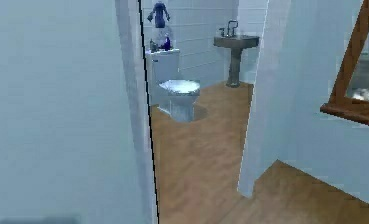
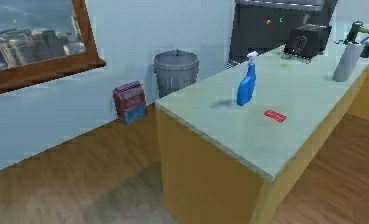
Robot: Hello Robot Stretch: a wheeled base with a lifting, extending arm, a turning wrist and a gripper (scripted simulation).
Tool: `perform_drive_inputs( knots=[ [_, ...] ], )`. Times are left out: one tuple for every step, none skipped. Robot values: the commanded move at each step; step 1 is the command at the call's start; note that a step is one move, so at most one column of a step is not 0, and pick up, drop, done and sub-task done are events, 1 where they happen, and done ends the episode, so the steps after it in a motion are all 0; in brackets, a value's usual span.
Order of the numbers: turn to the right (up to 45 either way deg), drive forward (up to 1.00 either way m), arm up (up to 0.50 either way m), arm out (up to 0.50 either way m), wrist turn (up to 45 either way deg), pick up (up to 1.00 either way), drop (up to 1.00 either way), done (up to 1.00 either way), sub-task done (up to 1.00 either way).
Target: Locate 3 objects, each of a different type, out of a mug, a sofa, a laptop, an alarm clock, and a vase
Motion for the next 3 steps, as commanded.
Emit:
perform_drive_inputs(
  knots=[
    [45.0, 0.00, 0.00, 0.00, 0.0, 0.00, 0.00, 0.00, 0.00],
    [0.0, 0.45, 0.00, 0.00, 0.0, 0.00, 0.00, 0.00, 0.00],
    [-42.0, 0.00, 0.00, 0.00, 0.0, 0.00, 0.00, 0.00, 0.00]
  ],
)
